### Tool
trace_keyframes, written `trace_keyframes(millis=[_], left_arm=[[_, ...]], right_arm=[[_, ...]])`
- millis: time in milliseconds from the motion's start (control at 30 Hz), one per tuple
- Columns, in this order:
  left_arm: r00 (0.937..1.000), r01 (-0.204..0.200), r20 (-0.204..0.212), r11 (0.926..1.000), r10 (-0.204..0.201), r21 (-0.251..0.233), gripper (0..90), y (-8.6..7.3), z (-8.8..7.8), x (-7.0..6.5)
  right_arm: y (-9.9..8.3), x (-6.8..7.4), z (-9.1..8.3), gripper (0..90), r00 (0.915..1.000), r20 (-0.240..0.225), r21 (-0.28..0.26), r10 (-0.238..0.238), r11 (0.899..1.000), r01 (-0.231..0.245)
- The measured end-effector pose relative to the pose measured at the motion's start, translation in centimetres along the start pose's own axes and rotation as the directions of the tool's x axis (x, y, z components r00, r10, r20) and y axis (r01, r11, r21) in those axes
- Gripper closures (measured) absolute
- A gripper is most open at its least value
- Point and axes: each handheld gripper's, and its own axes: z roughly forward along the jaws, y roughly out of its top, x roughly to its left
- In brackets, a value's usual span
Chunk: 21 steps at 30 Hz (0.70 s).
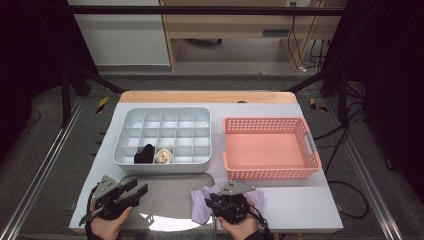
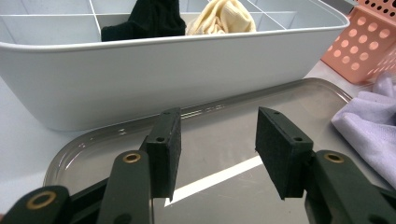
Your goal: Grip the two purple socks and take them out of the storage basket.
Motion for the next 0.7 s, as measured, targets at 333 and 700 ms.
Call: trace_keyframes(millis=[333, 700], left_arm=[[0.9999, 0.013, -0.002, 0.9999, -0.013, -0.007, 50.2, 0.1, -0.2, 0.4], [0.9998, 0.020, -0.003, 0.9997, -0.020, -0.014, 50.2, 0.2, -0.3, 0.5]], right_arm=[[0.0, -0.2, 0.0, 87.3, 0.9997, -0.021, 0.029, 0.008, 1.000, -0.008], [1.8, 0.5, -0.8, 87.5, 0.9988, -0.045, -0.031, -0.021, 0.999, 0.020]])
